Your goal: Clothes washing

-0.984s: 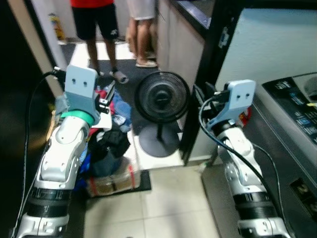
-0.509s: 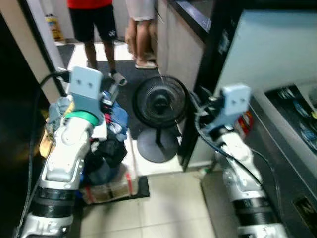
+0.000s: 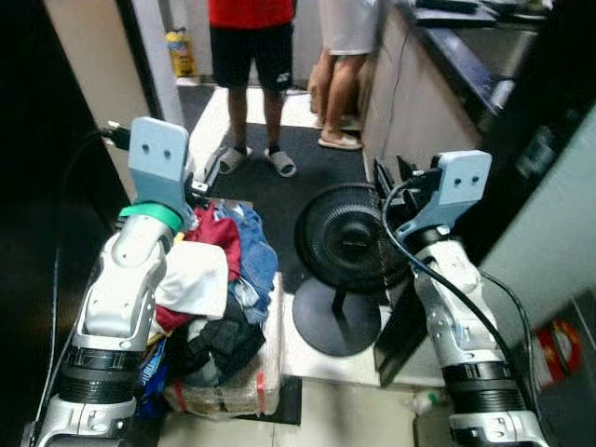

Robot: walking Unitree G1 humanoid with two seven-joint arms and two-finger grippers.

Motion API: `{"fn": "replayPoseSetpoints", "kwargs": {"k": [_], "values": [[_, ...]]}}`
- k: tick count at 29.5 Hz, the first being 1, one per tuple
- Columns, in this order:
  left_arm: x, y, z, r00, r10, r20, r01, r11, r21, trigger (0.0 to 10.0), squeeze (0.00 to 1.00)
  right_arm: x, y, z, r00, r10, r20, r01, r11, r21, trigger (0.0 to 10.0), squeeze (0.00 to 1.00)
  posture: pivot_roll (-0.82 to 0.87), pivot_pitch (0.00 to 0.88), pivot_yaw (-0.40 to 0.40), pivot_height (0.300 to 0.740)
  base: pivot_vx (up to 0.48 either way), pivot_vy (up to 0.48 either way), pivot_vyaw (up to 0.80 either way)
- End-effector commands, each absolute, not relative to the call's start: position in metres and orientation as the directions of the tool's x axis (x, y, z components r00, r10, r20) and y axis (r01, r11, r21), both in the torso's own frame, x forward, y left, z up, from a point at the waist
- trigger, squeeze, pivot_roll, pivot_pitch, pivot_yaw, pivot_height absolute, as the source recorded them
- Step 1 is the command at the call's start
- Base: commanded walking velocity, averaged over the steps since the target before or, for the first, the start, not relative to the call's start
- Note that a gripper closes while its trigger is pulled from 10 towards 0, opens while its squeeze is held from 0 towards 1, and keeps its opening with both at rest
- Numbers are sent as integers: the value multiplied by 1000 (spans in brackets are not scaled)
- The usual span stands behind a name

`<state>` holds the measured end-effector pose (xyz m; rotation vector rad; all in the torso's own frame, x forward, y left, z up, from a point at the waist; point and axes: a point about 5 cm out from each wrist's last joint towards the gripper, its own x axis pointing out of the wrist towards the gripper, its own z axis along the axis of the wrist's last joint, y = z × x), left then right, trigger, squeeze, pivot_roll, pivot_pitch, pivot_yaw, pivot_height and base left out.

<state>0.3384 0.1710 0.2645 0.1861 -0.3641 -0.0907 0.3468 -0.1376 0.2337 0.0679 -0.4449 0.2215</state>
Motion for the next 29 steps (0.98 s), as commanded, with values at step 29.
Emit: {"fn": "replayPoseSetpoints", "kwargs": {"k": [29], "values": [[341,170,232,972,-118,202,91,986,137,10000,0,343,-128,214,885,257,388,-275,961,-8,10000,0,84,40,17,740,0,0,15]]}}
